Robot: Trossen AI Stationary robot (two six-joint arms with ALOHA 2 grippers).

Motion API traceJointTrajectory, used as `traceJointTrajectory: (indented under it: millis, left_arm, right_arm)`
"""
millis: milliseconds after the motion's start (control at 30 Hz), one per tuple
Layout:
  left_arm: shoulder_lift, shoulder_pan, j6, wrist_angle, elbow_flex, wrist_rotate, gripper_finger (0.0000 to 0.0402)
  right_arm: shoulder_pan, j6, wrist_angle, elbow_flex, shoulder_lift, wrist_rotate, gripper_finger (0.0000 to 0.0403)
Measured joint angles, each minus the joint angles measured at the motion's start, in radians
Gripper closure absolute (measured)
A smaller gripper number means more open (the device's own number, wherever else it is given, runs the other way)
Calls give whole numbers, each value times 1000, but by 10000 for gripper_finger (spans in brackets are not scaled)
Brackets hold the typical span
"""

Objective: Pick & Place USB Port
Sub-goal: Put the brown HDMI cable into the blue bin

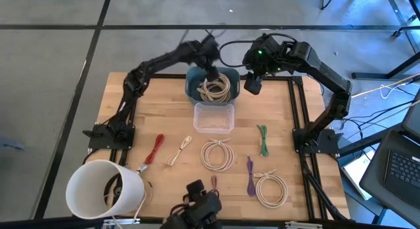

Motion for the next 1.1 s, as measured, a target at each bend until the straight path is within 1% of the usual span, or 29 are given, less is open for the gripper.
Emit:
traceJointTrajectory:
  millis: [133, 200, 233, 333, 400, 467, 533, 567, 600, 700, 733, 800, 900, 1000, 1100]
  left_arm:
    - [-63, -13, -12, -92, 133, 4, 195]
    - [-107, -30, -25, -128, 187, 18, 197]
    - [-138, -38, -36, -151, 205, 42, 199]
    - [-234, -74, -68, -202, 224, 142, 202]
    - [-293, -107, -93, -263, 224, 199, 204]
    - [-345, -148, -117, -325, 224, 225, 206]
    - [-393, -193, -131, -407, 223, 225, 208]
    - [-418, -222, -141, -438, 223, 213, 208]
    - [-439, -247, -148, -472, 223, 194, 208]
    - [-490, -329, -188, -551, 222, 88, 206]
    - [-506, -354, -203, -573, 222, 53, 206]
    - [-537, -399, -236, -596, 221, -4, 206]
    - [-575, -459, -257, -604, 222, -79, 210]
    - [-604, -505, -259, -604, 222, -147, 215]
    - [-627, -541, -272, -616, 222, -205, 221]
  right_arm:
    - [0, 0, -20, 0, 0, 0, 240]
    - [0, 0, -35, 0, 0, 0, 240]
    - [0, 0, -45, 0, 0, 0, 240]
    - [-1, 0, -79, 0, 0, 0, 240]
    - [-1, 1, -114, 0, 0, 0, 240]
    - [-1, 15, -176, 0, 0, 0, 240]
    - [-1, 44, -213, -2, -1, -1, 240]
    - [2, 62, -194, -18, -13, -18, 240]
    - [5, 82, -192, -42, -31, -63, 240]
    - [33, 130, -197, -115, -99, -239, 240]
    - [48, 159, -209, -150, -123, -271, 240]
    - [83, 242, -193, -236, -180, -287, 240]
    - [144, 388, -143, -391, -292, -275, 240]
    - [224, 570, -13, -580, -404, -274, 240]
    - [310, 751, 166, -771, -510, -273, 240]
